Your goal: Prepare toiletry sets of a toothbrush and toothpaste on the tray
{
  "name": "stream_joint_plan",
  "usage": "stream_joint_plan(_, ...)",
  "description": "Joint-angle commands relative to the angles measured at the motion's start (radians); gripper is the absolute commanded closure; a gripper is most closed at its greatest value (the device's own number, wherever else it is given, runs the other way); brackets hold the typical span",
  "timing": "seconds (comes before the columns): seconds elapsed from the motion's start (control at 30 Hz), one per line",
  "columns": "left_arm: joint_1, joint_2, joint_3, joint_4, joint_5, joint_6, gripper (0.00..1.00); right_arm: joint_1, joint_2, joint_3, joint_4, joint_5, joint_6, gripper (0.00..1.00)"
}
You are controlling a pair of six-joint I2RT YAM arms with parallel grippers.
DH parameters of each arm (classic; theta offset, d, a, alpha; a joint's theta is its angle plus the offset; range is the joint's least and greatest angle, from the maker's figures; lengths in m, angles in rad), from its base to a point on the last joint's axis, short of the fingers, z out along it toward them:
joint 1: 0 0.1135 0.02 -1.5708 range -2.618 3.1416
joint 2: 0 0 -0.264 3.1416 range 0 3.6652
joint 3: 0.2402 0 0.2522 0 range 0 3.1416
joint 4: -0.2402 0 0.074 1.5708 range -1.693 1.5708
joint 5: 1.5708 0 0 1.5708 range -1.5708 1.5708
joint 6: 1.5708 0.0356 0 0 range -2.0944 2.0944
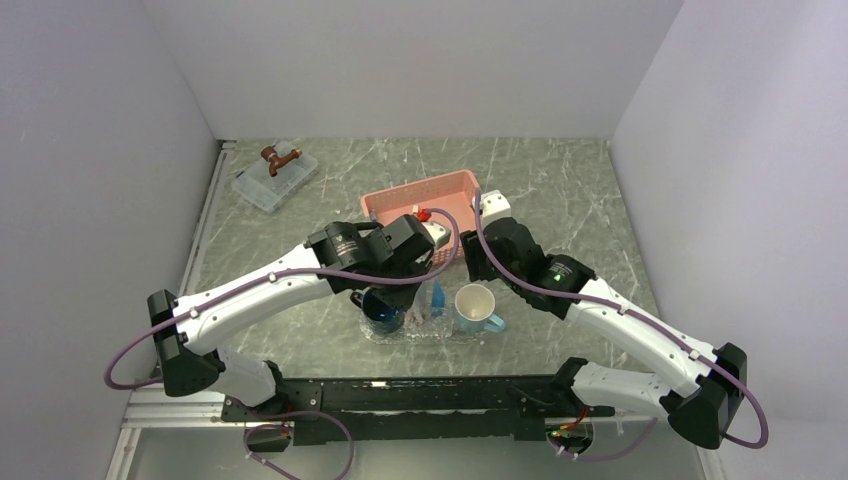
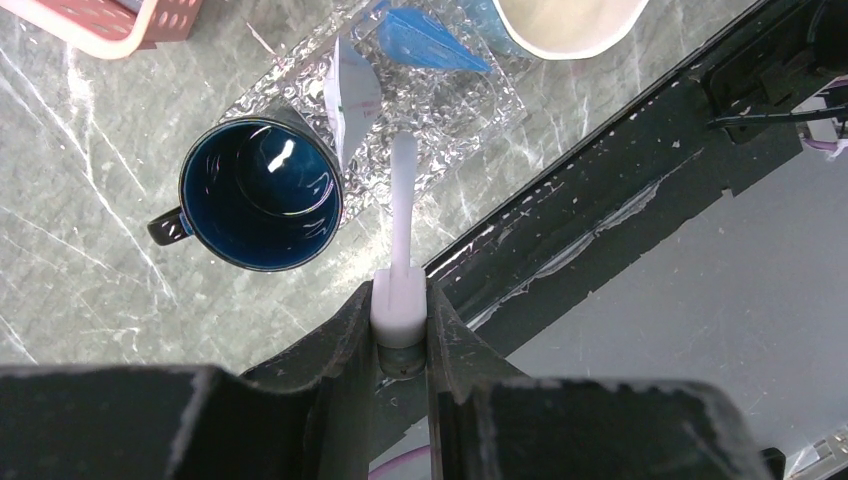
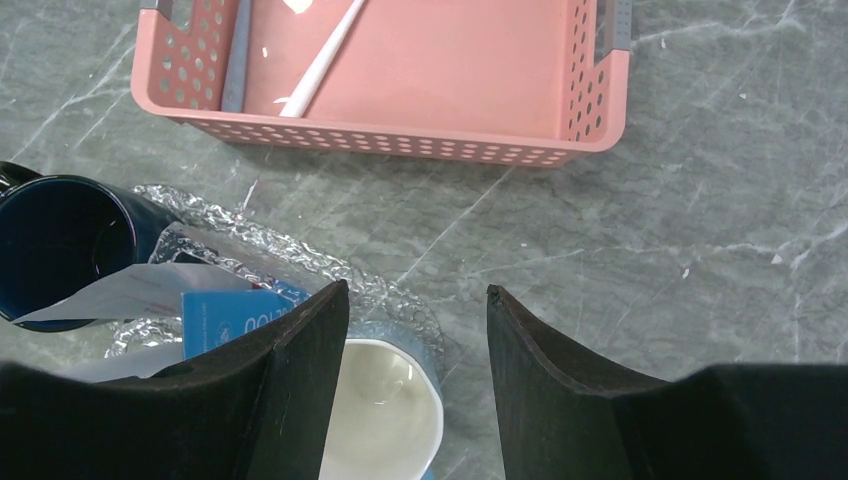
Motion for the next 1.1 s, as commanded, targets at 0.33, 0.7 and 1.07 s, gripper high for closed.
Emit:
stream_joint_plan(0.33, -0.027, 0.045, -0.014, 0.021, -0.05, -0.026, 1.0, -0.003, -0.032, -0.012, 0.032, -0.004, 0.03, 0.45)
stream_joint_plan(0.7, -0.028, 0.024, -0.083, 0.069, -0.084, -0.056, 1.0, -0.003, -0.028, -0.015, 0.028, -0.017, 0.039, 0.45)
stream_joint_plan(1.07, -0.027, -0.008, -0.136, 0.115, -0.113, -0.083, 1.0, -0.004, -0.036, -0.016, 0.021, -0.015, 0.043, 0.45)
